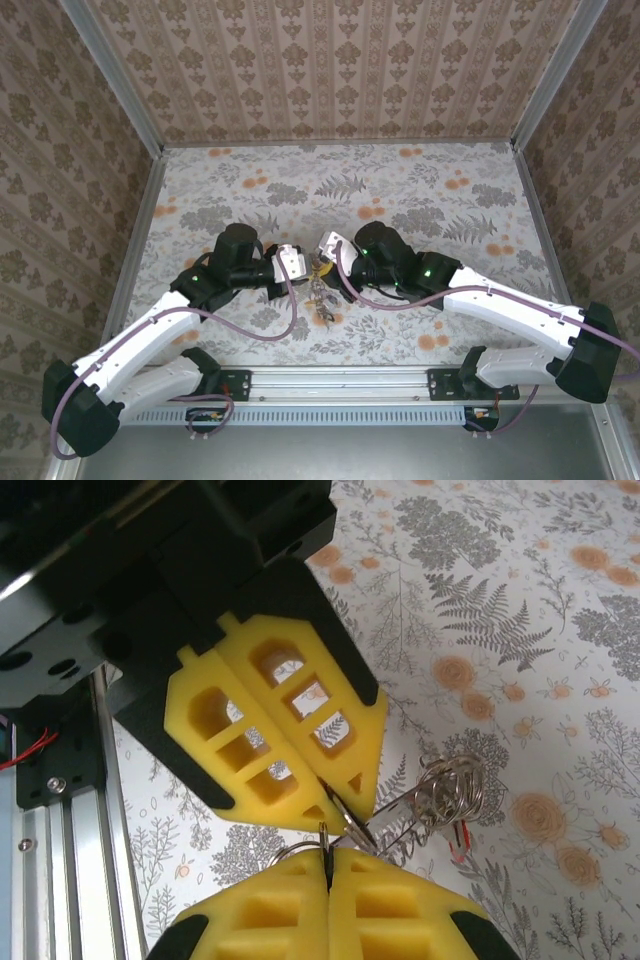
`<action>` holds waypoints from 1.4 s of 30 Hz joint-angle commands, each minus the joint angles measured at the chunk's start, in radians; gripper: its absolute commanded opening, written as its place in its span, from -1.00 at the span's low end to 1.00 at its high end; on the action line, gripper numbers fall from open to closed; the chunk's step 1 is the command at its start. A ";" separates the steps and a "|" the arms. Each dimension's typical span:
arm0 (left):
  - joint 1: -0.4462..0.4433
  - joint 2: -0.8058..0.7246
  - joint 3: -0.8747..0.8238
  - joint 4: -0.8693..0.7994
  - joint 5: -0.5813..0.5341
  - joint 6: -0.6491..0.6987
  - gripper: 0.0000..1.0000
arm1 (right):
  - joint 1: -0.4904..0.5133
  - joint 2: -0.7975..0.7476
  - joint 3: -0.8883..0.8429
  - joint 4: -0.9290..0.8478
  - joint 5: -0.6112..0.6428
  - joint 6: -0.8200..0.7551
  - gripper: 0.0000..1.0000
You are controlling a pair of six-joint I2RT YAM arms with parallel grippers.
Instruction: Put the keys on the keyring
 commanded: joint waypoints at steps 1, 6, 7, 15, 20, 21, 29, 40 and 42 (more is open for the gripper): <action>-0.001 -0.002 0.016 0.037 0.042 -0.014 -1.00 | 0.004 -0.009 -0.003 0.063 0.018 0.037 -1.00; -0.002 -0.001 0.021 0.035 0.043 -0.014 -1.00 | -0.005 -0.008 -0.001 0.070 0.034 0.057 -1.00; -0.002 -0.003 0.021 0.035 0.044 -0.015 -1.00 | -0.008 -0.004 0.001 0.065 0.045 0.059 -1.00; 0.001 -0.017 0.014 0.055 0.044 -0.028 -1.00 | -0.023 -0.003 -0.015 0.035 0.076 0.087 -1.00; 0.001 -0.016 0.013 0.069 0.048 -0.040 -1.00 | -0.039 -0.004 -0.023 0.026 0.074 0.106 -1.00; 0.003 -0.017 0.014 0.072 0.048 -0.041 -1.00 | -0.041 -0.003 -0.023 0.025 0.077 0.112 -1.00; 0.003 -0.017 0.020 0.073 0.051 -0.044 -1.00 | -0.058 0.008 -0.022 0.023 0.081 0.162 -1.00; 0.003 -0.021 0.023 0.107 0.033 -0.089 -1.00 | -0.073 0.020 -0.017 0.001 0.079 0.208 -1.00; 0.003 -0.018 0.026 0.114 0.033 -0.103 -1.00 | -0.072 0.019 -0.018 0.001 0.088 0.225 -1.00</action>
